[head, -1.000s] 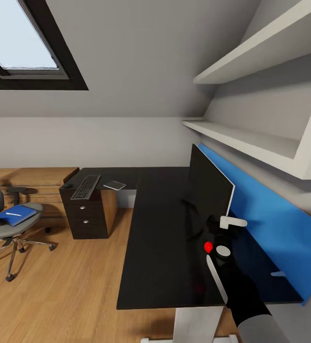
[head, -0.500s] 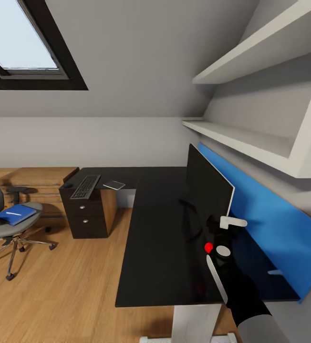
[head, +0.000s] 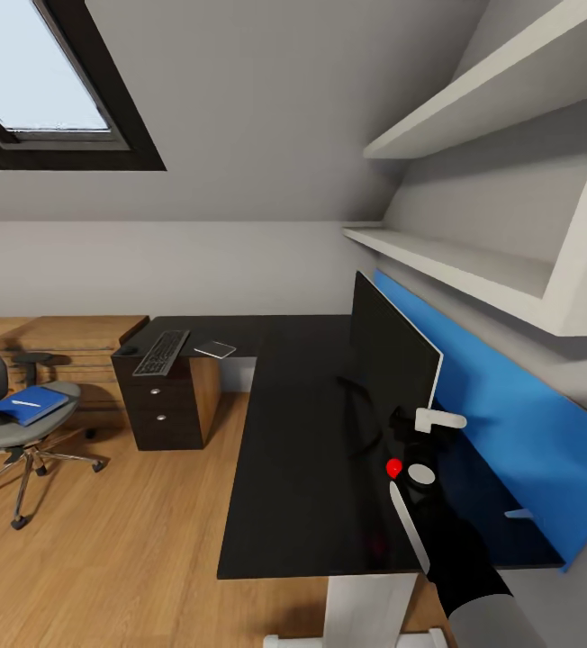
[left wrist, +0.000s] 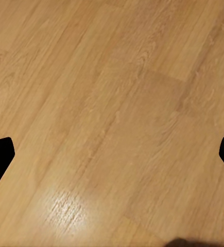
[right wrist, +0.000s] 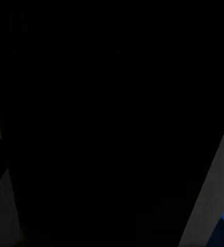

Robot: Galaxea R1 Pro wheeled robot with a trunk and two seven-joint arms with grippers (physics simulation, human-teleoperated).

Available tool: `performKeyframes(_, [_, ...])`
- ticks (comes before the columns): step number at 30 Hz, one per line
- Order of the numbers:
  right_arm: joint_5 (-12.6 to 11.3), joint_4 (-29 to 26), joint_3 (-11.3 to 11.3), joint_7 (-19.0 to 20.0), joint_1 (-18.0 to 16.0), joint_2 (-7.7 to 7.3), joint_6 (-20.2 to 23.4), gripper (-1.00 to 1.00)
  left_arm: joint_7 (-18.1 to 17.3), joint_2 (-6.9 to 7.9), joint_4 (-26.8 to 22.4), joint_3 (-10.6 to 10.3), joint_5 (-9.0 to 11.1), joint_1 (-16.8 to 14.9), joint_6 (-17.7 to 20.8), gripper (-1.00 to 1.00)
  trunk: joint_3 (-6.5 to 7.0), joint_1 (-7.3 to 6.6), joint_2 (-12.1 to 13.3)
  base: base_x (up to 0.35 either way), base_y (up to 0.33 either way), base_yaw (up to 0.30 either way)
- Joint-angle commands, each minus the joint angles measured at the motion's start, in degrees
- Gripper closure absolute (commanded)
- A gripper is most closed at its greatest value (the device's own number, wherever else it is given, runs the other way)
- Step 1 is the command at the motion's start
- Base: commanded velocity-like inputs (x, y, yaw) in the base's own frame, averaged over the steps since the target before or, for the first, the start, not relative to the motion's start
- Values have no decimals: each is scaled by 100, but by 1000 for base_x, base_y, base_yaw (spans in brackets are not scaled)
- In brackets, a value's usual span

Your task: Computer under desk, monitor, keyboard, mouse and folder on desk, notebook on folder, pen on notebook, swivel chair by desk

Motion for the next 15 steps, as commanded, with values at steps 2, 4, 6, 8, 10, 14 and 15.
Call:
performKeyframes(2, [29,-5,9,-32,-4,-1,51,-100,33,6,-4,-50,52,-4,-23,-100,-7,0,-5,0,0,0])
performKeyframes(4, [29,-5,9,-32,-4,-1,51,-100,33,5,-4,-52,52,-4,-22,-100,-7,0,-5,0,-12,0])
performKeyframes(6, [29,-5,9,-32,-4,-1,51,-100,33,5,-4,-52,52,-4,-24,-100,-7,0,-5,0,-85,0])
performKeyframes(8, [29,-5,9,-32,-4,-1,51,-100,33,5,-4,-51,52,-4,-27,-100,-7,0,-5,0,-47,0])
performKeyframes(10, [29,-5,9,-32,-4,-1,51,-100,33,7,-4,-50,52,-4,-29,-100,-7,0,-5,0,-18,0])
performKeyframes(14, [29,-5,9,-32,-4,-1,51,-100,33,5,-4,-48,52,-4,-29,-100,-7,0,-5,0,-7,0])
performKeyframes(15, [29,-5,9,-32,-4,-1,51,-100,33,5,-4,-47,52,-4,-30,-100,-7,0,-5,0,-2,0])
